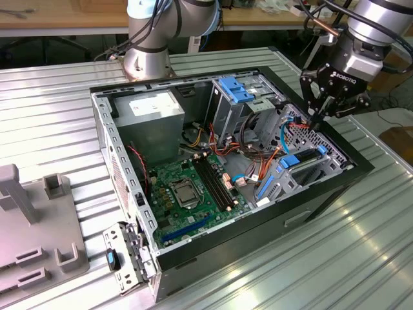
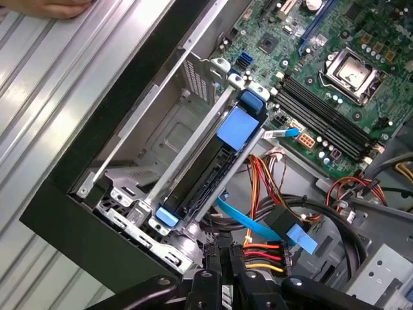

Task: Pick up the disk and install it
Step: 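Insert the first disk wire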

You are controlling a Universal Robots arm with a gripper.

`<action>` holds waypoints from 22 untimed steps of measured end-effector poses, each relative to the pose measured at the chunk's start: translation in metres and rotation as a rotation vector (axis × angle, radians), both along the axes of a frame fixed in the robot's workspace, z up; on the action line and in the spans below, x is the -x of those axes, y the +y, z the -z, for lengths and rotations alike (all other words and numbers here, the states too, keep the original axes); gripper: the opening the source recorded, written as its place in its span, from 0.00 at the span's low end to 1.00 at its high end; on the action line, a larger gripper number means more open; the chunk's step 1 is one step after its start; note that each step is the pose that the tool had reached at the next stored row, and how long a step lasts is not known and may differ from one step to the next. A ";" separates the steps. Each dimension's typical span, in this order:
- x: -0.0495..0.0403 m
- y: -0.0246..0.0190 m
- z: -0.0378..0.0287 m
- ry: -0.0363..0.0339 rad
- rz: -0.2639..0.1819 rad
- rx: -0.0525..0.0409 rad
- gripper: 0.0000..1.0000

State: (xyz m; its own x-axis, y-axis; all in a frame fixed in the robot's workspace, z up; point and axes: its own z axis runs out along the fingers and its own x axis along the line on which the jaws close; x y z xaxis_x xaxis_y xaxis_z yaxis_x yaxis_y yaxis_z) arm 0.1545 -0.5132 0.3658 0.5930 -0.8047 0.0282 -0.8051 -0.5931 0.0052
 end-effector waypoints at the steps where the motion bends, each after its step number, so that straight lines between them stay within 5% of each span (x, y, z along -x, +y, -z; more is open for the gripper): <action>1: -0.0012 0.0002 0.0003 0.0001 0.004 -0.0002 0.17; 10: -0.0059 0.0003 0.0021 0.0032 0.041 0.0001 0.17; 22: -0.0060 0.0003 0.0046 0.0051 0.292 -0.0006 0.17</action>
